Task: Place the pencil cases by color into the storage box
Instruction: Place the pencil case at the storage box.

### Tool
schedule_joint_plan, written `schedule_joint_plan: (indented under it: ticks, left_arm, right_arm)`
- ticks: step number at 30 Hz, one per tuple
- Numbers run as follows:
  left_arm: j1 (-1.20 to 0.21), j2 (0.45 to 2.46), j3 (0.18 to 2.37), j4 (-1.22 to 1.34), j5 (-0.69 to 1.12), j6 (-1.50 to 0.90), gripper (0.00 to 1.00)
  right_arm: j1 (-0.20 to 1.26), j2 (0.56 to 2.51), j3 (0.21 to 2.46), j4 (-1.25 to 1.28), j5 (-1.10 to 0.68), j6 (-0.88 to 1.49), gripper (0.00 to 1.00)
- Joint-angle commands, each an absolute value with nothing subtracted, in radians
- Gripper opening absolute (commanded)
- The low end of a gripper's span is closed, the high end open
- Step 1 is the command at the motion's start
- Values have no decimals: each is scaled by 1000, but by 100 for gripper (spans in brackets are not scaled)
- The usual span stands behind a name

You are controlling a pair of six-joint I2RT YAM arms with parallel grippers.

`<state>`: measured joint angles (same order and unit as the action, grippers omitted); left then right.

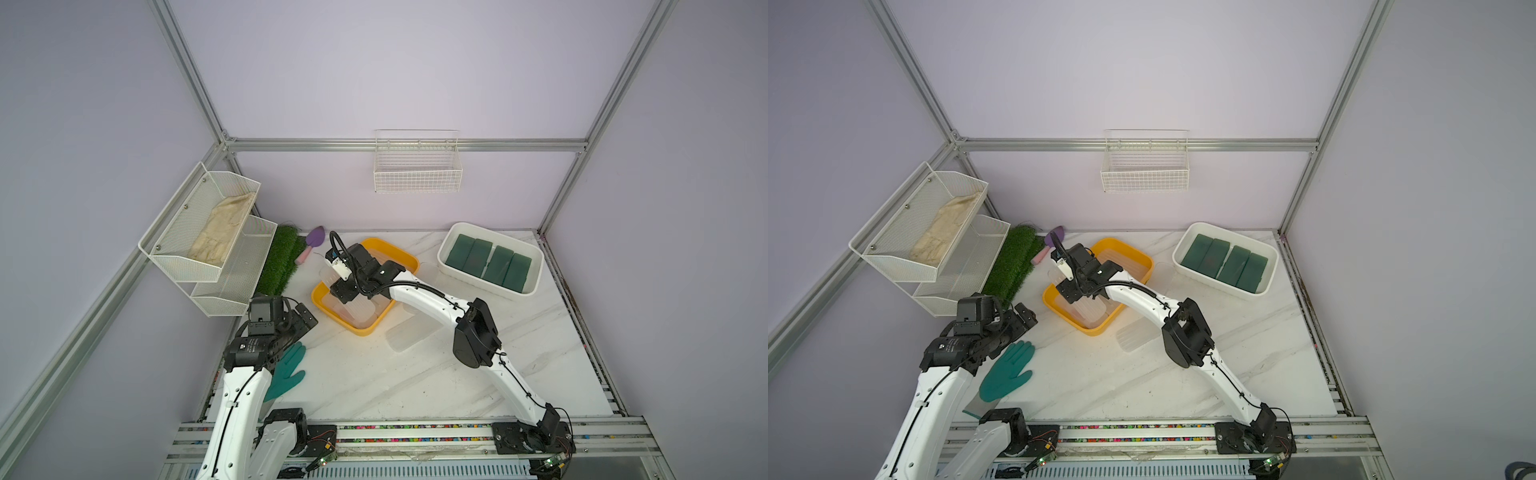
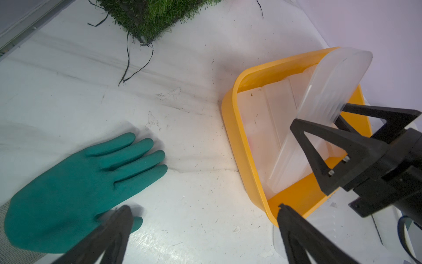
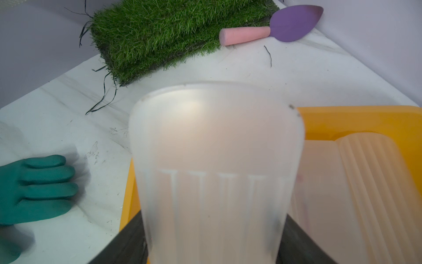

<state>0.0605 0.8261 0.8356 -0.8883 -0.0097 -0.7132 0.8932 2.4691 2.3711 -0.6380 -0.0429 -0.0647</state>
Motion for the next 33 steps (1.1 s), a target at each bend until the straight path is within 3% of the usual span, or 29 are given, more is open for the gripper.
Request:
schedule_joint_plan:
  ticks: [1, 33]
  left_arm:
    - [73, 833, 829, -841, 12, -691, 100]
    - [78, 734, 927, -783, -45, -549, 100]
  right_arm:
    - [911, 2493, 2393, -667, -37, -97, 68]
    - [933, 2555, 2313, -530, -60, -72, 69]
